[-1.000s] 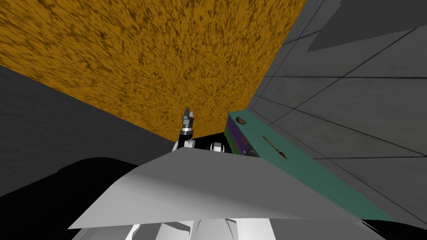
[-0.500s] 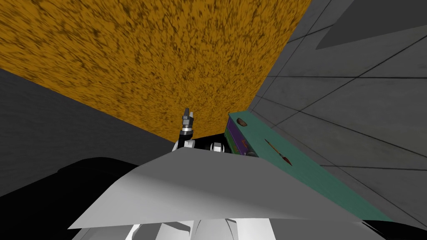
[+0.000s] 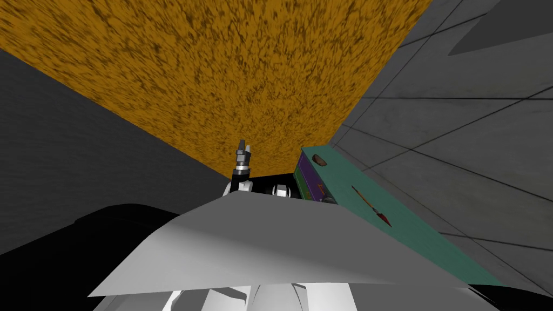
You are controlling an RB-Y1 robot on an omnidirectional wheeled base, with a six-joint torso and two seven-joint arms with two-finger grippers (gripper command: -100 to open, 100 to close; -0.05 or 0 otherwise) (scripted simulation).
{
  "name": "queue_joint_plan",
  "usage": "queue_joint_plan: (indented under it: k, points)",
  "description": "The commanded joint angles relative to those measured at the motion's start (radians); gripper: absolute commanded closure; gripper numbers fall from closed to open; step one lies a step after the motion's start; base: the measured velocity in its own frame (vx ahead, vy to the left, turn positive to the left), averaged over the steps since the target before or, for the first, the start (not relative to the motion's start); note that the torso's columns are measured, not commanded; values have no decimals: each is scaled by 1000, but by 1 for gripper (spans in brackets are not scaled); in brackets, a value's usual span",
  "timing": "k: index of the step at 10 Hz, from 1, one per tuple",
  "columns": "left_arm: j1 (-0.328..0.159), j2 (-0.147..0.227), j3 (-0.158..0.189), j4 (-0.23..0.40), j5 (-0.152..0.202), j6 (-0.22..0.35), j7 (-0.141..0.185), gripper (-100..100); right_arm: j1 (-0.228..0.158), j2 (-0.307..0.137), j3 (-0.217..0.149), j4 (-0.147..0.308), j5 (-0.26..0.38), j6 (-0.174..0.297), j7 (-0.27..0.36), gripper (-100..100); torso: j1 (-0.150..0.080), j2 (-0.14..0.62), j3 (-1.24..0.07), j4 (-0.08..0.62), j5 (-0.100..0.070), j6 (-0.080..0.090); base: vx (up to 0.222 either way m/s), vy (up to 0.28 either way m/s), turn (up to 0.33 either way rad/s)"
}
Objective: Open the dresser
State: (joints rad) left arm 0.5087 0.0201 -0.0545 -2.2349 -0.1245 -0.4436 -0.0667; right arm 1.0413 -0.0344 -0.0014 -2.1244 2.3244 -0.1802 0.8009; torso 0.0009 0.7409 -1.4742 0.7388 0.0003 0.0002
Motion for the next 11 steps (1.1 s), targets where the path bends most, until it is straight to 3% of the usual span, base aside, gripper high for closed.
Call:
queue_joint_plan:
  k: [1,2,7,8,9,11]
  points:
    - [0,0,0,0,0,0,0,0,-38,27,-81,31,37,-16,-78,-100,-1,-1,-1,0,0,0,-85,53,359]
    - [0,0,0,0,0,0,0,0,-38,27,-86,31,37,-16,-84,-100,-1,-2,-2,-1,0,0,-56,46,123]
    - [0,0,0,0,0,0,0,0,-108,76,-240,87,104,-43,-231,-100,0,-2,-1,-1,0,0,-60,50,294]
    - [0,0,0,0,0,0,0,0,-107,71,-229,79,98,-50,-211,-100,0,-2,-1,-1,0,0,-27,26,62]
    - [0,0,0,0,0,0,0,0,-94,66,-209,76,90,-38,-203,100,-3,-4,-3,-1,-1,1,14,-13,-225]
    - [1,0,0,0,0,0,0,0,-66,47,-148,53,63,-27,-144,100,-7,-7,-3,-6,-6,3,73,-50,-340]
